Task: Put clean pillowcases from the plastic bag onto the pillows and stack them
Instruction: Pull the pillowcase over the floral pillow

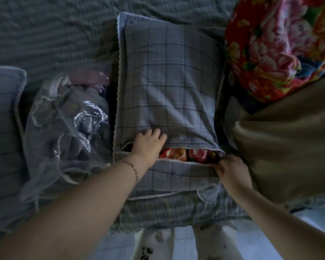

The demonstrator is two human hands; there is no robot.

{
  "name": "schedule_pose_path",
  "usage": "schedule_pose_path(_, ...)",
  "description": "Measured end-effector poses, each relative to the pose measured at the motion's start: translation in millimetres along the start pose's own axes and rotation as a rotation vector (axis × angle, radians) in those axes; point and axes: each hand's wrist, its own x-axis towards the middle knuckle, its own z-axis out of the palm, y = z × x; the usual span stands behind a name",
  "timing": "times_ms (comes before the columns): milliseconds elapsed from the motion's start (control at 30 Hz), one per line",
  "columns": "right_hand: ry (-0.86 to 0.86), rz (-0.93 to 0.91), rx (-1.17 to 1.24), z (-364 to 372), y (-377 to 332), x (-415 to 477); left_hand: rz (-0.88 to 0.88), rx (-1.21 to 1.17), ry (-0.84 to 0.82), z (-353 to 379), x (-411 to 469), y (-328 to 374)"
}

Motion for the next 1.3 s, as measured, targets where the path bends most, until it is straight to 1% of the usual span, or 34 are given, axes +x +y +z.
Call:
schedule_pose_path(33,0.054,-0.005,0.069,1,4,-5,0.019,0.036,-0.010,1,3,3)
schedule_pose_path(100,0.056,0.069,0.214,-3,7,-9,0.025,-0.030,0.009,4,7,0)
schedule_pose_path(133,0.004,0.129,0.317,-5,6,-8,0.018,-0.109,0.020,5,8,-4)
schedule_pose_path(200,-0.120,0.224,0.493,-6,3,-2,0.042,-0.344,0.054,8,4,-19)
schedule_pose_path(267,-0.176,0.261,0.538,-3,3,5,0.142,-0.530,0.099,7,-13,-39)
schedule_pose_path(300,-0.187,0.269,0.541,-2,1,8,0.214,-0.547,0.153,8,-23,-49)
schedule_pose_path(333,-0.199,0.279,0.541,0,0,9,0.248,-0.509,0.204,12,-35,-59)
schedule_pose_path(367,-0.210,0.287,0.548,2,1,10,0.235,-0.437,0.172,15,-43,-67)
schedule_pose_path(400,-0.224,0.282,0.550,3,-1,10,0.187,-0.330,0.088,18,-50,-71)
schedule_pose_path(467,-0.258,0.276,0.586,2,-4,8,0.062,-0.044,-0.244,19,-47,-65)
schedule_pose_path(500,-0.271,0.298,0.646,2,-6,7,0.005,0.015,-0.354,18,-39,-57)
schedule_pose_path(533,-0.279,0.362,0.748,2,-6,5,-0.018,0.031,-0.388,15,-30,-42)
schedule_pose_path(567,-0.280,0.462,0.895,4,-6,6,-0.023,0.002,-0.376,7,-21,-24)
schedule_pose_path(600,-0.292,0.588,1.069,5,-5,7,-0.026,-0.062,-0.297,2,-15,-6)
schedule_pose_path(633,-0.313,0.701,1.219,9,-3,8,-0.022,-0.141,-0.170,-5,-10,12)
schedule_pose_path(667,-0.338,0.760,1.299,14,2,10,-0.014,-0.239,-0.037,-10,-6,32)
schedule_pose_path(700,-0.368,0.756,1.320,17,6,10,0.002,-0.359,0.084,-16,-4,49)
schedule_pose_path(733,-0.395,0.725,1.318,18,8,10,0.031,-0.480,0.163,-21,-4,64)
schedule_pose_path(800,-0.416,0.671,1.292,15,9,9,0.140,-0.657,0.169,-25,-4,94)
schedule_pose_path(867,-0.428,0.619,1.298,12,11,10,0.253,-0.663,0.088,-22,-5,122)
schedule_pose_path(900,-0.423,0.600,1.294,9,11,10,0.259,-0.619,0.016,-19,-5,133)
schedule_pose_path(967,-0.401,0.583,1.318,5,15,8,0.157,-0.506,-0.176,-15,-5,145)
schedule_pose_path(1000,-0.390,0.562,1.365,3,17,5,0.089,-0.478,-0.211,-11,-5,149)
schedule_pose_path(1033,-0.380,0.535,1.391,0,19,2,0.019,-0.502,-0.186,-8,-5,147)
schedule_pose_path(1067,-0.365,0.516,1.400,-2,20,-1,-0.075,-0.601,-0.155,-2,-6,141)
schedule_pose_path(1133,-0.329,0.503,1.389,-5,21,-3,-0.275,-0.891,-0.086,2,-8,124)
schedule_pose_path(1167,-0.326,0.496,1.388,-7,18,-3,-0.348,-0.977,-0.069,3,-11,115)
schedule_pose_path(1200,-0.332,0.487,1.394,-10,14,-4,-0.394,-0.985,-0.048,3,-12,107)
schedule_pose_path(1233,-0.333,0.490,1.409,-11,10,-3,-0.407,-0.888,-0.012,0,-12,104)
schedule_pose_path(1267,-0.329,0.507,1.422,-12,6,-2,-0.385,-0.730,0.051,-3,-13,105)
schedule_pose_path(1300,-0.321,0.520,1.431,-12,3,-1,-0.311,-0.600,0.138,-7,-14,109)
